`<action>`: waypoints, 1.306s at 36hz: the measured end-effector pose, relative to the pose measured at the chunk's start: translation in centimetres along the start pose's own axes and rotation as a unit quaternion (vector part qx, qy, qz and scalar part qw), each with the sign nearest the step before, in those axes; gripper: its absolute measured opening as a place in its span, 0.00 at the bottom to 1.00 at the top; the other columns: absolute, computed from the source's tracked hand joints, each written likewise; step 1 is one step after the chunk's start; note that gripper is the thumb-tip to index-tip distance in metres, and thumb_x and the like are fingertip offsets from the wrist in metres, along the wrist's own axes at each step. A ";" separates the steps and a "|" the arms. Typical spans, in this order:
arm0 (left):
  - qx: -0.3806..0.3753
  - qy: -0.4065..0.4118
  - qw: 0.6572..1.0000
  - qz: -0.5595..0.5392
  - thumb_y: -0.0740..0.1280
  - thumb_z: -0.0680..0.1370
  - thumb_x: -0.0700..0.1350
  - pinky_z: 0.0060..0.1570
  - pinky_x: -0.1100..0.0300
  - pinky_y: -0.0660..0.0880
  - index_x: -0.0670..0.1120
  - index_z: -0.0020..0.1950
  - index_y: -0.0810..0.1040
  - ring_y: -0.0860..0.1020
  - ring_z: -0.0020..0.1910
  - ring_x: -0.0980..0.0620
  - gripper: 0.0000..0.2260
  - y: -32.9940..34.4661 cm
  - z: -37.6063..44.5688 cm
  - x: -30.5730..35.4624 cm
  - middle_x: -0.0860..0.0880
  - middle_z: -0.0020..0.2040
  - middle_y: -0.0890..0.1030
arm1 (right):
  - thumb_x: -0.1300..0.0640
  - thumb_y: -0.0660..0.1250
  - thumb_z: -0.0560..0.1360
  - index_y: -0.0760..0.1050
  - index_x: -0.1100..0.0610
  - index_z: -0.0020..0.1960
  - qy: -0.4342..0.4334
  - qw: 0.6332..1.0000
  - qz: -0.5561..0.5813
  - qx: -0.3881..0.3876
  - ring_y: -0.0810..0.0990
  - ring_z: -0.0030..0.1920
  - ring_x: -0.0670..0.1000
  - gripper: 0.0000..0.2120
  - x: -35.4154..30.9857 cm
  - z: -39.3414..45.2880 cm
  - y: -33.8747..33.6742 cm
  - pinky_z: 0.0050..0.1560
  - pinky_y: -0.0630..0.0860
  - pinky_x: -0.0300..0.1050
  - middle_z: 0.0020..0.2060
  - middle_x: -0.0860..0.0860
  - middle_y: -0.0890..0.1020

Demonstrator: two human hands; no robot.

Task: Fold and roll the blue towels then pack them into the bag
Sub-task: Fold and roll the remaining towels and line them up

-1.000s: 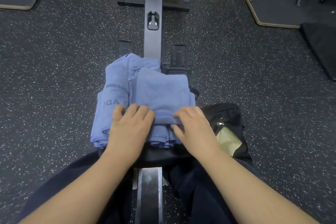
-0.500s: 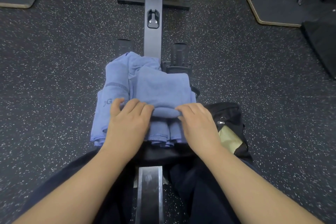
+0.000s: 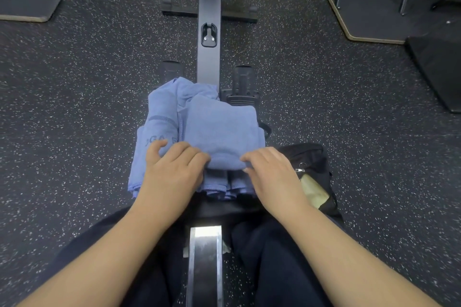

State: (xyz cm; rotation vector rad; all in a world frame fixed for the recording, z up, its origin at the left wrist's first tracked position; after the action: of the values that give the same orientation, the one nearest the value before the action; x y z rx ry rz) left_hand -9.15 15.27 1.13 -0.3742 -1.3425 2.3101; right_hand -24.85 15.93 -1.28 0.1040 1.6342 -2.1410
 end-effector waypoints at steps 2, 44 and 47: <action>-0.009 0.002 1.000 -0.004 0.68 0.71 0.38 0.58 0.48 0.61 0.49 0.43 0.80 0.81 0.44 0.50 0.06 -0.1 -0.1 0.0 0.54 0.39 0.79 | 0.62 0.70 0.68 0.77 0.56 0.47 -0.003 1.000 -0.006 -0.010 0.75 0.43 0.53 0.08 -0.2 0.0 0.1 0.47 0.65 0.42 0.39 0.49 0.79; -0.123 -0.026 0.989 0.074 0.55 0.66 0.36 0.56 0.47 0.62 0.45 0.35 0.75 0.76 0.41 0.44 0.10 2.7 -1.3 1.7 0.47 0.32 0.73 | 0.66 0.76 0.63 0.78 0.55 0.40 0.017 0.997 -0.064 -0.034 0.61 0.41 0.51 0.10 0.1 -1.0 1.7 0.36 0.63 0.44 0.37 0.51 0.74; -0.133 -0.031 0.987 0.087 0.59 0.66 0.35 0.52 0.49 0.63 0.45 0.36 0.73 0.74 0.40 0.44 0.07 2.7 -1.4 1.6 0.47 0.33 0.73 | 0.63 0.78 0.65 0.78 0.54 0.39 0.023 0.997 -0.078 -0.015 0.61 0.40 0.50 0.10 0.1 -1.0 1.4 0.36 0.63 0.44 0.35 0.50 0.74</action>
State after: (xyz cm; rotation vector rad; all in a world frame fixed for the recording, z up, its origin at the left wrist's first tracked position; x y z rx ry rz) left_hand -10.61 15.93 -1.95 -0.5248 -1.7187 2.2991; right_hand -24.59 16.52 -2.81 0.0171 1.7512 -2.2437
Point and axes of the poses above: each hand's wrist, its own z-axis towards the middle knuckle, its own y-axis out of the palm, x = y × z, the point moved 8 cm from there along z, towards the middle knuckle
